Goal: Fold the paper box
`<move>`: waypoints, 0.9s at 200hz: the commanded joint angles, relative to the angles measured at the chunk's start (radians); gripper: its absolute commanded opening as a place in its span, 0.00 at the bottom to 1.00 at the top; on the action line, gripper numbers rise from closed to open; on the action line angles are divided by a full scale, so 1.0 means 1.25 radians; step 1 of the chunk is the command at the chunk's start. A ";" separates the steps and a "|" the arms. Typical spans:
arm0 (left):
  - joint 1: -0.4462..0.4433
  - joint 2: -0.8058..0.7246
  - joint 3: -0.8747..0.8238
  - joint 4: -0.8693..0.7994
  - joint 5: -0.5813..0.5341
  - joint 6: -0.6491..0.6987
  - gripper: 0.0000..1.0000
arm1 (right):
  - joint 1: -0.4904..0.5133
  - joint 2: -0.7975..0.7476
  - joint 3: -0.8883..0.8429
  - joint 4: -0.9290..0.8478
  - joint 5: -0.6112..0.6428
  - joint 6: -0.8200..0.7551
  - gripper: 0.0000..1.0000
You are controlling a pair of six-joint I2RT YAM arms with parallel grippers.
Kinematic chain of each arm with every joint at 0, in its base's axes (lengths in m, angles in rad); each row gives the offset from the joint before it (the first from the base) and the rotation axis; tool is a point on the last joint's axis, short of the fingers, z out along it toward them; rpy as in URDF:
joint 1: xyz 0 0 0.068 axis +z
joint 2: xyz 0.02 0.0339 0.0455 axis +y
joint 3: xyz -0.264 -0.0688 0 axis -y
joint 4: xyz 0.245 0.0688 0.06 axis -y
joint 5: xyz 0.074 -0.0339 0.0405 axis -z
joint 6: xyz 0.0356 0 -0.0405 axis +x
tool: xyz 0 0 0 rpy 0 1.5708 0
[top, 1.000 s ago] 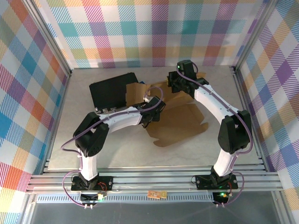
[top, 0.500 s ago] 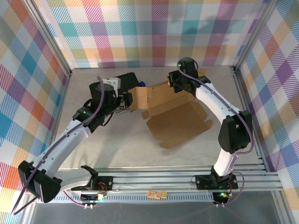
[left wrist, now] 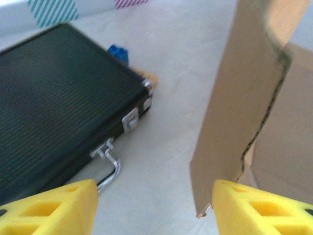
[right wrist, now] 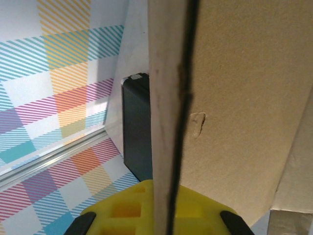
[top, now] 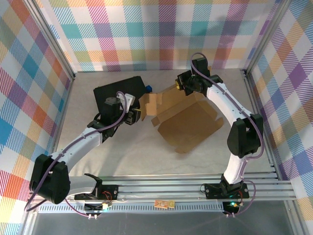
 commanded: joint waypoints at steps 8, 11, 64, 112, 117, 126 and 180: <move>0.001 0.025 0.030 0.093 0.106 0.013 0.64 | -0.005 0.008 0.013 -0.010 -0.024 -0.022 0.00; 0.001 0.027 0.032 0.092 0.107 0.011 0.64 | -0.006 0.009 0.014 -0.010 -0.025 -0.021 0.00; -0.002 0.055 0.048 0.111 0.130 -0.005 0.65 | -0.006 0.030 0.034 -0.004 -0.041 -0.017 0.00; -0.002 0.097 0.078 0.092 0.162 0.015 0.60 | -0.015 0.050 0.067 -0.033 -0.072 -0.058 0.00; -0.002 0.100 0.081 0.086 0.163 0.021 0.59 | -0.017 0.053 0.077 -0.046 -0.073 -0.075 0.00; -0.002 0.105 0.085 0.075 0.165 0.029 0.57 | -0.019 0.055 0.085 -0.055 -0.077 -0.100 0.00; -0.001 0.092 0.038 0.053 0.109 0.029 0.56 | -0.023 0.008 -0.126 0.280 -0.215 -0.183 0.00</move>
